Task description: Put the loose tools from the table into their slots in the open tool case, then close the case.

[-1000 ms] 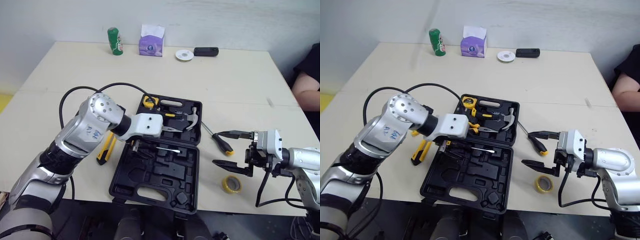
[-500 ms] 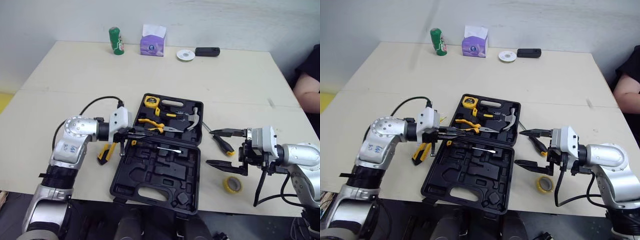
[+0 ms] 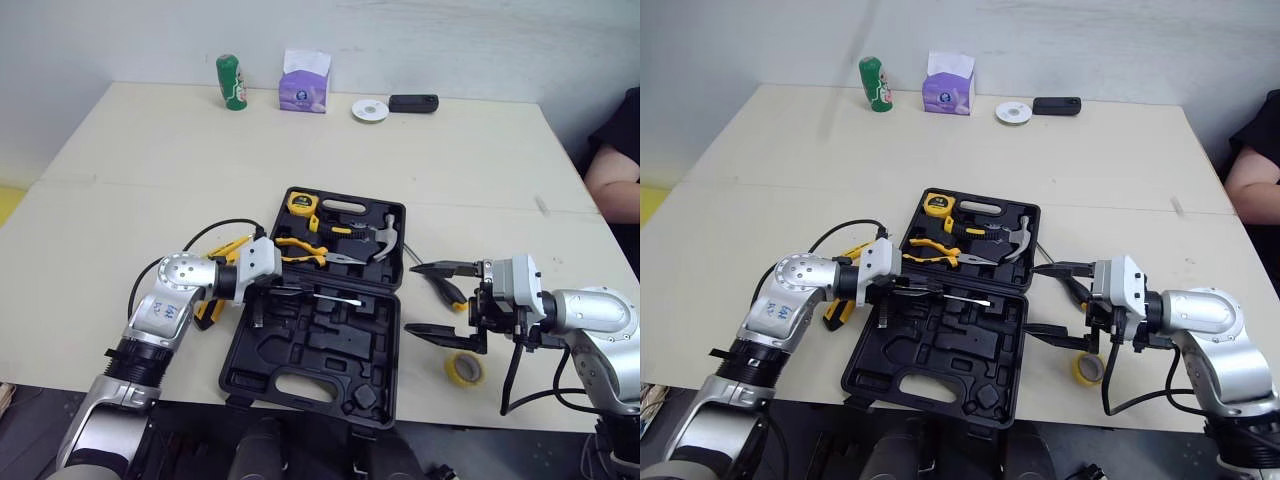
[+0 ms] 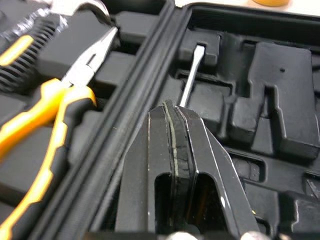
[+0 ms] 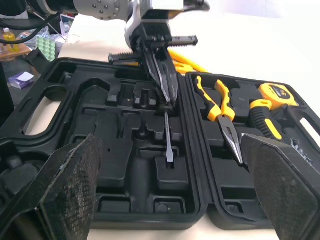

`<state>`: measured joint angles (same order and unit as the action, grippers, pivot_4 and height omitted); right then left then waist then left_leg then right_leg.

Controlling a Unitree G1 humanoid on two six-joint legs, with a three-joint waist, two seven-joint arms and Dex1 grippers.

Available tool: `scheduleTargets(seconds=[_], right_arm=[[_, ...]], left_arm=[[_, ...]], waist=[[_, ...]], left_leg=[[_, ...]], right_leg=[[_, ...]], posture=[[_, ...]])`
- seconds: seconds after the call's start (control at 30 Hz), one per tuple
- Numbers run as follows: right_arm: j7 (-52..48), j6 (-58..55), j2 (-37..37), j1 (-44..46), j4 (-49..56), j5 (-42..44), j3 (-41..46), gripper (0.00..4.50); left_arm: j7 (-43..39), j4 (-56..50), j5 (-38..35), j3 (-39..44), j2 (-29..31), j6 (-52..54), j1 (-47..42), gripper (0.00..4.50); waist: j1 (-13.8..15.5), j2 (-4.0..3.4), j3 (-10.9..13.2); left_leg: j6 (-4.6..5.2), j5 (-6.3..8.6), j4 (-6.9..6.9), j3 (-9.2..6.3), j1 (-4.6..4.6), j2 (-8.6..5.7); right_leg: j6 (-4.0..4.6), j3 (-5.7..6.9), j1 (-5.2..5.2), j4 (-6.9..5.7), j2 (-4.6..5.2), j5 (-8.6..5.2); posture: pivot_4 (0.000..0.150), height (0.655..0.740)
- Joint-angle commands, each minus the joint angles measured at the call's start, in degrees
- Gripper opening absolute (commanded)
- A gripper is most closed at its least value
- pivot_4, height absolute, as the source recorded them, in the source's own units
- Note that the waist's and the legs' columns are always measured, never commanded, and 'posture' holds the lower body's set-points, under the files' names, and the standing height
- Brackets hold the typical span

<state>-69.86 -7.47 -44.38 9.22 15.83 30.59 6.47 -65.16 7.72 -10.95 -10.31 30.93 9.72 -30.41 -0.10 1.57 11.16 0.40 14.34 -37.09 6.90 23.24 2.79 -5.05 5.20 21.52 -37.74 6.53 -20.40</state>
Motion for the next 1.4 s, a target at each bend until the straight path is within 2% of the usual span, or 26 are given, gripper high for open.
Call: scheduleTargets(seconds=[0.03,0.43,0.6,0.7,0.77,0.87,0.97,1.1,1.2,1.27,1.4], right_arm=[[0.1,1.2,-0.2,-0.1,0.7,-0.1,1.1,4.50],[0.0,1.9,-0.5,-1.6,0.0,-0.1,2.4,4.50],[0.0,2.7,-0.6,-2.7,-0.9,-0.4,2.7,4.50],[0.1,3.0,-0.5,-3.2,-1.4,-0.5,2.8,4.50],[0.1,3.2,-0.6,-3.5,-1.5,-0.4,2.9,4.50],[0.3,3.4,-0.7,-3.8,-1.7,-0.4,3.0,4.50],[0.4,3.5,-0.9,-4.3,-1.8,-0.3,3.4,4.50],[0.4,3.6,-1.0,-4.6,-2.3,-0.4,3.7,4.50],[1.2,3.5,-1.0,-4.4,-3.4,0.2,5.5,4.50],[1.5,3.6,-1.5,-4.8,-4.5,0.5,7.7,4.50],[2.2,6.5,-2.1,-4.8,-7.8,0.1,13.2,4.50]], left_arm=[[0.5,-0.9,0.8,-0.7,0.0,-0.3,0.7,0.10],[3.5,0.7,4.9,-4.5,0.3,4.8,1.0,0.10],[5.0,-0.2,7.2,-7.9,1.2,12.8,1.6,0.10],[6.3,-0.8,8.4,-10.4,1.3,19.4,1.8,0.10],[6.2,-1.8,8.9,-12.3,2.0,22.7,2.5,0.10],[6.7,-3.2,8.2,-12.7,1.9,22.8,3.9,0.10],[7.5,-4.3,6.7,-10.4,1.3,20.7,3.7,0.10],[7.1,-4.0,5.8,-7.6,1.8,14.5,3.1,0.10],[4.7,-6.8,-1.1,-0.3,1.1,9.4,2.6,0.10],[-0.9,-9.0,-6.4,4.0,4.1,8.8,2.6,0.10],[-3.6,-11.4,-13.1,13.0,9.9,11.0,3.6,0.10]], waist=[[0.0,0.00,0.0],[0.1,0.00,-0.1],[0.1,-0.11,-0.4],[0.1,-0.25,-0.5],[0.1,-0.43,-0.8],[0.0,-0.89,-1.3],[0.1,-1.06,-1.4],[0.1,-1.07,-1.4],[0.0,-1.09,-1.2],[-0.1,-0.93,-1.0],[-0.1,-0.92,-0.9]], left_leg=[[0.00,0.00,0.00,0.00,0.00,0.01],[0.04,0.03,-0.01,-0.02,-0.06,-0.02],[0.07,0.06,0.00,-0.04,-0.15,-0.02],[0.35,0.38,0.03,-0.07,-0.41,0.02],[0.34,0.72,0.08,-0.07,-0.97,0.11],[0.29,1.04,0.08,-0.07,-1.34,0.32],[0.20,1.19,0.26,-0.02,-1.86,0.39],[0.17,1.21,0.29,0.00,-1.84,0.40],[0.19,1.19,0.35,0.02,-1.78,0.40],[0.21,1.17,0.35,0.07,-1.57,0.44],[0.10,1.05,0.19,0.13,-0.69,0.47]], right_leg=[[0.00,-0.01,0.00,0.00,0.00,0.00],[0.00,-0.02,-0.09,0.01,0.04,0.00],[-0.02,0.00,-0.22,0.09,0.06,0.01],[-0.02,0.00,-0.53,0.23,0.10,0.01],[-0.01,-0.02,-1.13,0.43,0.13,0.00],[0.00,-0.01,-1.64,0.83,0.05,0.00],[0.04,-0.08,-2.13,1.10,0.03,-0.03],[0.04,-0.12,-2.08,1.11,0.02,-0.03],[0.04,-0.15,-2.00,1.17,0.02,-0.03],[0.05,-0.17,-1.75,1.15,0.01,-0.02],[0.09,-0.17,-0.82,0.88,-0.05,-0.02]], posture=[[0.150,0.7400],[0.150,0.7400],[0.150,0.7400],[0.150,0.7400],[0.150,0.7400],[0.150,0.7400],[0.150,0.7400],[0.150,0.7400],[0.150,0.7400],[0.150,0.7400],[0.150,0.7400]])
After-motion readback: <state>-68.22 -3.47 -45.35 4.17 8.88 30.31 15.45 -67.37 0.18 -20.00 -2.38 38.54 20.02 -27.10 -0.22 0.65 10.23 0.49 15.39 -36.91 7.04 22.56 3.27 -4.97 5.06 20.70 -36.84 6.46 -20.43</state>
